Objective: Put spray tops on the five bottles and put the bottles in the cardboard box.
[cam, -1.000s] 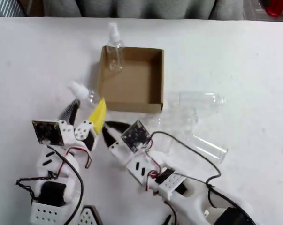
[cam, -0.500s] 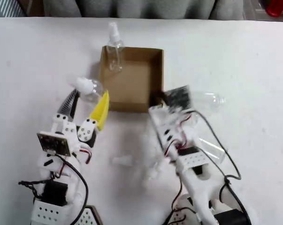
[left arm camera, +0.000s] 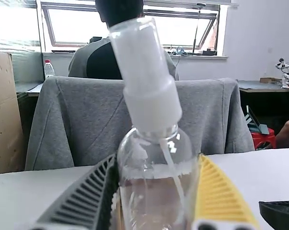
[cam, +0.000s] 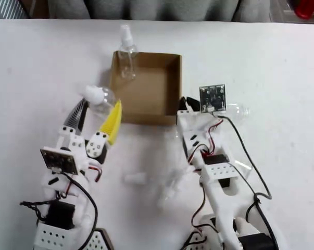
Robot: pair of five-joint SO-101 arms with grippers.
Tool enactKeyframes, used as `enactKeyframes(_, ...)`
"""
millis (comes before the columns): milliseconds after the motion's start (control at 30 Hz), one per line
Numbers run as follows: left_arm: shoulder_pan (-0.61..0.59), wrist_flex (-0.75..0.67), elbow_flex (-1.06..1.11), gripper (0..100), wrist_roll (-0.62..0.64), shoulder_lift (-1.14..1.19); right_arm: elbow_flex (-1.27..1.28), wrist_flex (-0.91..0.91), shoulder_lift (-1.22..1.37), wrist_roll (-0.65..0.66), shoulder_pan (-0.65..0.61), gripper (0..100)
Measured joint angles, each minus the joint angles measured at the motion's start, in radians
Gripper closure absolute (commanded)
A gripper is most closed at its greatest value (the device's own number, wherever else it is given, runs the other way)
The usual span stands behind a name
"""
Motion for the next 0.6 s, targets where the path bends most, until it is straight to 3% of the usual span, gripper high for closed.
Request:
enactKeyframes(233, 0.023, 0.133, -0.195, 98, 0.0, 0.075, 0.0, 0.0, 0.0, 0.0, 0.005, 98.3)
enactKeyframes(600, 0.077, 0.097, -0.496, 98, 0.0, 0.628, 0.0, 0.0, 0.0, 0.0, 0.005, 98.3)
